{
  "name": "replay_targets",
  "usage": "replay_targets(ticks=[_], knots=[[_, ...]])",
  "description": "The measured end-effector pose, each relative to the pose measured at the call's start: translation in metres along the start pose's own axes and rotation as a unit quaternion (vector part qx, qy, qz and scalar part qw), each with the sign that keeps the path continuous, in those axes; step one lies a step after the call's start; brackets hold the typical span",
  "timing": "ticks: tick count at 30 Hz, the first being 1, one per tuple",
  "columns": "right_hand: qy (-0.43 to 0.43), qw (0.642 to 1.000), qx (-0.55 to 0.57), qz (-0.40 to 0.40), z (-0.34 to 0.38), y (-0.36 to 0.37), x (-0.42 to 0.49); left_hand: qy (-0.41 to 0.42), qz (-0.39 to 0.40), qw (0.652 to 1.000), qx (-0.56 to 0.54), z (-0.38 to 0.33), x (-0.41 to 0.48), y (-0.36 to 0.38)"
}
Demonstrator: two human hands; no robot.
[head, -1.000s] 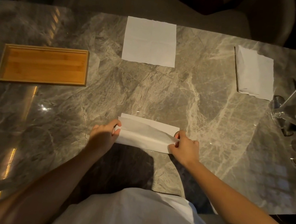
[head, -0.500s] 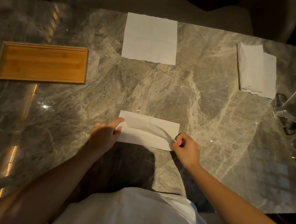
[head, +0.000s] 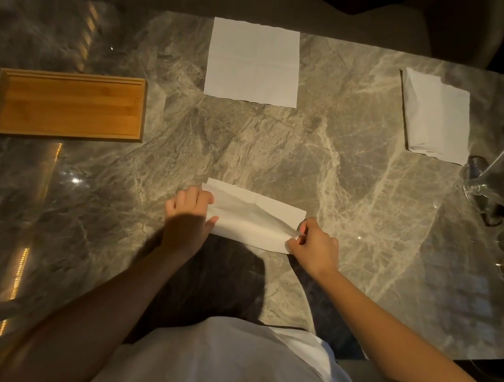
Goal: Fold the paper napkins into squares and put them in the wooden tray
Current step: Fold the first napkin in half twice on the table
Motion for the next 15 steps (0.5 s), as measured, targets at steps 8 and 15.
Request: replay_targets(ticks=[8, 15], knots=[[0.012, 1.000, 0.003, 0.006, -0.003, 0.003, 0.001, 0.078, -0.012, 0.995, -0.054, -0.033, 0.004, 0.003], [-0.010, 1.000, -0.007, 0.009, -0.002, 0.004, -0.001, 0.083, 0.116, 0.987, -0.073, -0.037, -0.004, 0.039]])
Point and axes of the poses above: each hand's wrist, its own x-axis towards the middle knuckle, its own y-axis out of the palm, z = x × y, the point moved 10 cm from there along x, towards the middle knuckle, and after that the axes turned 3 degrees about y, right-handed, at the moved point
